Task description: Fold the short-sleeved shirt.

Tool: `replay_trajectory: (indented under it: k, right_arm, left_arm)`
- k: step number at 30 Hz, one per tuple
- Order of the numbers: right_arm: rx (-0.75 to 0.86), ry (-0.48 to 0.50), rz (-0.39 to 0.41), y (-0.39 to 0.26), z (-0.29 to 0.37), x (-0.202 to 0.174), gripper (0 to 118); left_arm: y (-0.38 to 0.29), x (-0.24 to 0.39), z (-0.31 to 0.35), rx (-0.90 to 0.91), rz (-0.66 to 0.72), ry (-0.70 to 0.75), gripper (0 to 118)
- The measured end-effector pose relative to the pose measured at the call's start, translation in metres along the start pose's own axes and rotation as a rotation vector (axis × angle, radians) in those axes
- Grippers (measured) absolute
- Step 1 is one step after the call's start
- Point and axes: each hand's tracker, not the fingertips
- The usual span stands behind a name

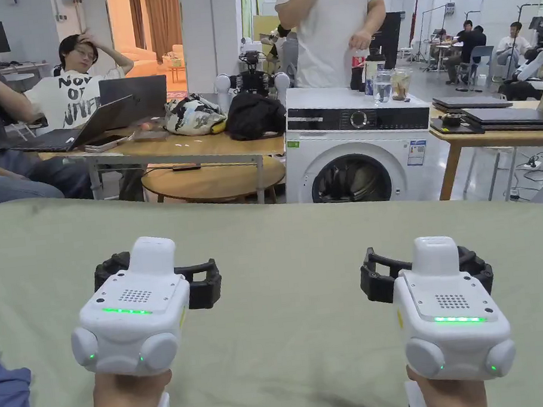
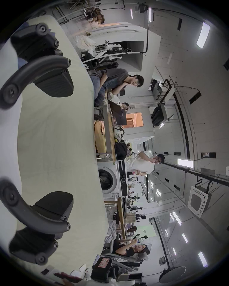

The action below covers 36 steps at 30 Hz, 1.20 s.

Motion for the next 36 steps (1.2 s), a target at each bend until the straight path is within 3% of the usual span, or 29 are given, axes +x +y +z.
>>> replay_trajectory:
  k: [10, 16, 36]
  right_arm:
    - [-0.054, -0.012, -0.025, -0.001, -0.001, 0.005, 118]
    - [-0.064, -0.013, -0.084, 0.0, 0.004, 0.01, 118]
    - [-0.077, -0.015, 0.015, -0.02, 0.01, 0.001, 118]
  left_arm:
    - [-0.001, 0.003, 0.003, 0.029, 0.062, 0.016, 118]
    - [-0.006, -0.004, 0.005, 0.041, 0.149, 0.014, 118]
    - [-0.01, 0.001, 0.011, 0.011, 0.093, 0.031, 118]
